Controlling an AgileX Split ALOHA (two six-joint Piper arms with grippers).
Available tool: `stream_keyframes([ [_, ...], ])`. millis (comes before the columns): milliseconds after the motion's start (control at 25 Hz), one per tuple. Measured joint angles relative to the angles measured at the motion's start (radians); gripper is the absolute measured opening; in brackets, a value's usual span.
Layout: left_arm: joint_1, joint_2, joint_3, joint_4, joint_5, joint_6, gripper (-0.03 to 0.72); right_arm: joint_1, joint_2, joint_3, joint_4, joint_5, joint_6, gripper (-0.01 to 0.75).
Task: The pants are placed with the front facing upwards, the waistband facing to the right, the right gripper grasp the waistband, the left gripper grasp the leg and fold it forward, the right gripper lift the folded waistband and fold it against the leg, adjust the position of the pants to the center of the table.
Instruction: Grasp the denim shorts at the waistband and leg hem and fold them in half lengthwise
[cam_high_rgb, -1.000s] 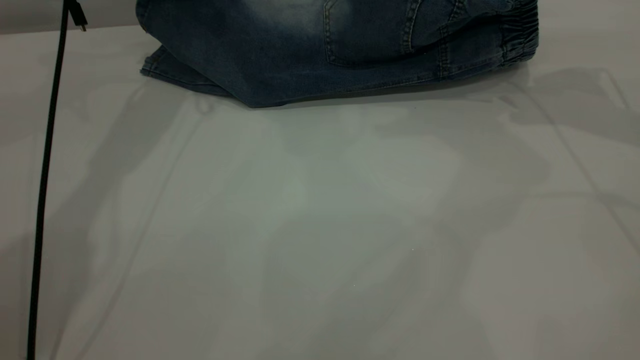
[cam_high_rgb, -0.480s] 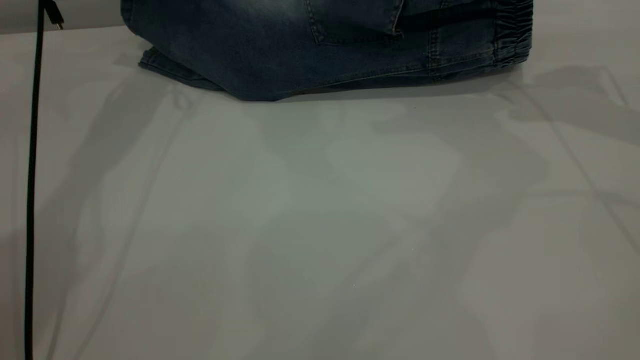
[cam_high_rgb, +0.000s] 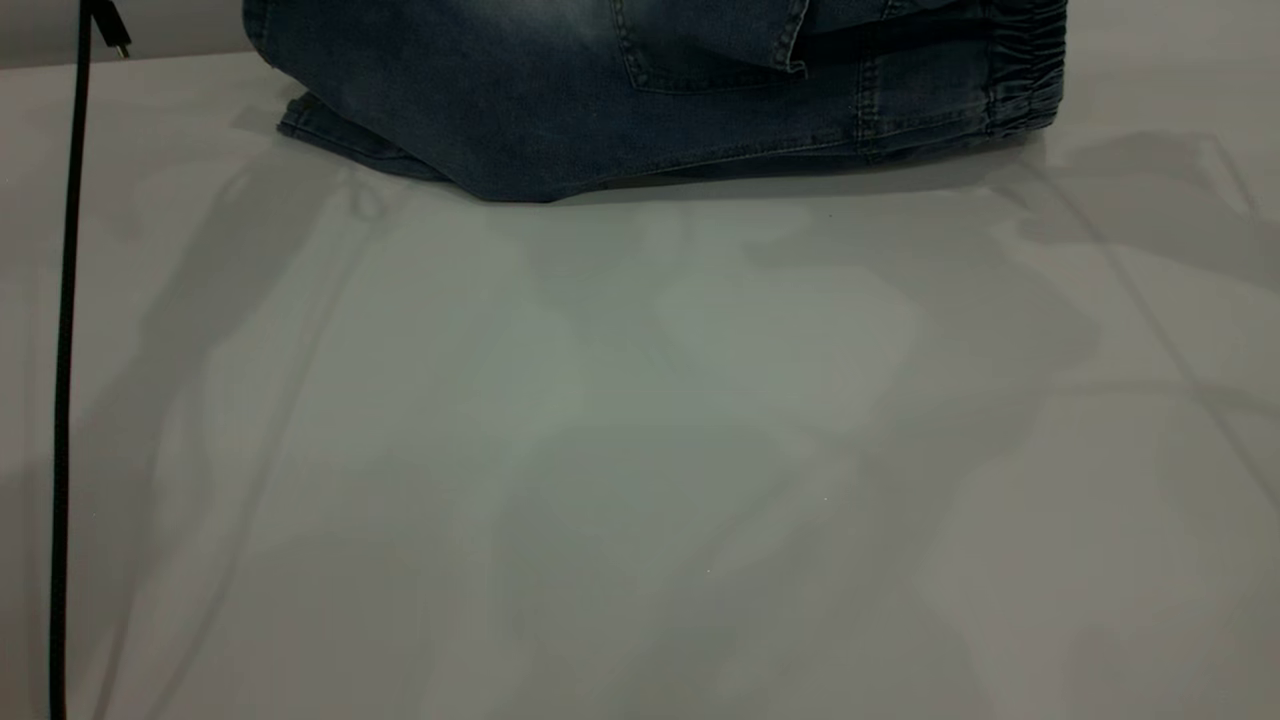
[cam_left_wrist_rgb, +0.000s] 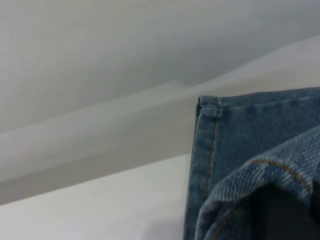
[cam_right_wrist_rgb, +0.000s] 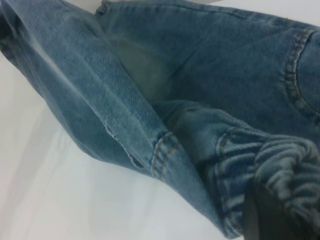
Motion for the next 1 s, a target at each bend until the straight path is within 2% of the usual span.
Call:
stream_keyframes([
  [160,-0.001,0.0,0.0,0.001,0.0,0.0,0.049,0.0,0.0,0.0,0.0,-0.013,0.001,0.135],
  [480,-0.001,0.0,0.0,0.001,-0.002,0.0,0.05,0.0,0.0,0.0,0.0,-0.051,0.024,0.468],
  [560,-0.001,0.0,0.0,0.001,-0.006,0.0,0.05,0.0,0.0,0.0,0.0,-0.051,0.03,0.521],
  [680,-0.001,0.0,0.0,0.001,-0.01,-0.001,0.052,0.0,0.0,0.0,0.0,-0.051,0.03,0.553],
  [880,-0.001,0.0,0.0,0.001,-0.025,-0.001,0.058,0.0,0.0,0.0,0.0,-0.05,0.029,0.552],
  [1000,-0.001,0.002,0.0,0.001,-0.025,-0.001,0.089,0.0,0.0,0.0,0.0,-0.05,0.028,0.552],
])
